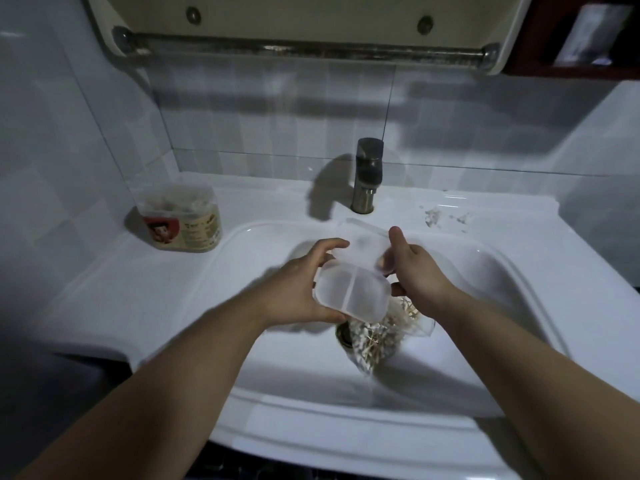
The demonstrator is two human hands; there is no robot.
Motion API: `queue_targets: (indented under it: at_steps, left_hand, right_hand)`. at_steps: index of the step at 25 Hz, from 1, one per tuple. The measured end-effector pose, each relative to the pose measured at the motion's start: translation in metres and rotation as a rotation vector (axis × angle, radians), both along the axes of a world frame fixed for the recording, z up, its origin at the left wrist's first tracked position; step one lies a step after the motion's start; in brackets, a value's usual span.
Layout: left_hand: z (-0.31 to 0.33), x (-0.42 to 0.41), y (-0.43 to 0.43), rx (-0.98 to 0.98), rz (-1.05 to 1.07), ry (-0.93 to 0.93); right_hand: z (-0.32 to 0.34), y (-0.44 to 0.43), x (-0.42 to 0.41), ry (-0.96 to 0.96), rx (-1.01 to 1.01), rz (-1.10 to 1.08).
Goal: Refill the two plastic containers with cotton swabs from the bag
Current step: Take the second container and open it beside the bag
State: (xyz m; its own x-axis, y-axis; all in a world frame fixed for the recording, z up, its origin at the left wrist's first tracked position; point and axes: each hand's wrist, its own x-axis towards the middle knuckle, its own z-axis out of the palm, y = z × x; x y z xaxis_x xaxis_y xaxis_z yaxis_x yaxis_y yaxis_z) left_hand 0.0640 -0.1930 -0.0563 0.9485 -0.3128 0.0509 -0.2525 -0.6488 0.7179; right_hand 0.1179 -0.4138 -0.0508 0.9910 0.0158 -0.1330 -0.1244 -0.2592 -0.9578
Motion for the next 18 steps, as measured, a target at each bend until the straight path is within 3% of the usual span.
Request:
queue_targets:
  at_steps: [6,12,15,18]
  left_hand:
    - [0.001,0.000,0.010,0.058,0.090,0.081]
    - [0.002,0.003,0.022,0.091,0.218,0.126]
    - [0.003,0.003,0.026,0.092,0.248,0.160]
    - [-0.006,0.003,0.025,0.194,0.232,0.233]
  right_hand:
    - [-0.007,-0.002,0.000,0.002,-0.153,0.088]
    - [-0.013,-0.009,0.003,-0.062,-0.582,0.220]
    - [-0.018,-0.013,0.005,-0.021,-0.665,0.254]
    - [-0.017,-0.016,0.005,-0.098,-0.851,0.281]
